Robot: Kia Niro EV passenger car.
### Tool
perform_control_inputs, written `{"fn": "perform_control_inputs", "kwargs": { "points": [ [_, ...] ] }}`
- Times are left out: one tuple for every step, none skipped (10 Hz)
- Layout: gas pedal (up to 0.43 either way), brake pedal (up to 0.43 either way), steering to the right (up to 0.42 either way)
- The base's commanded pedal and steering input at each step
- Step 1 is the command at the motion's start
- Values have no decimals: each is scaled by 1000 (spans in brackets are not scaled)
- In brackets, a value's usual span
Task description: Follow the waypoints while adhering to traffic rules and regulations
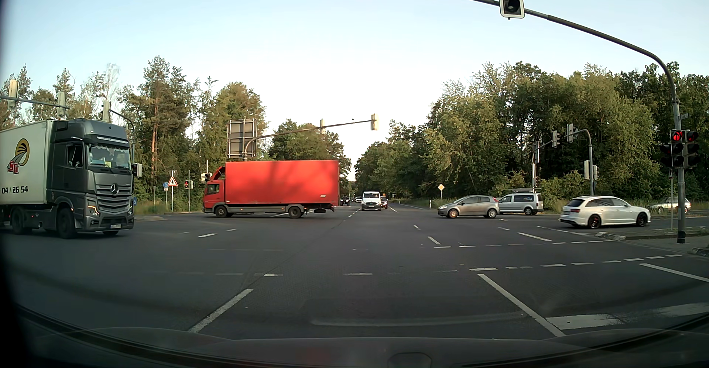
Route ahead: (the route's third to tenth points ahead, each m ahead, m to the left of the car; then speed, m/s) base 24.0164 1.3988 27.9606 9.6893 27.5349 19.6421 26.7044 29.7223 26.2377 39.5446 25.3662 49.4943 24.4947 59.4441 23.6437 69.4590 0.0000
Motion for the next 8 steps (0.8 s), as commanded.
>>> {"fn": "perform_control_inputs", "kwargs": {
  "points": [
    [0,348,-4],
    [0,348,-4],
    [0,348,-4],
    [0,348,-4],
    [0,348,-4],
    [0,348,-4],
    [0,348,-3],
    [0,348,-4]
  ]
}}
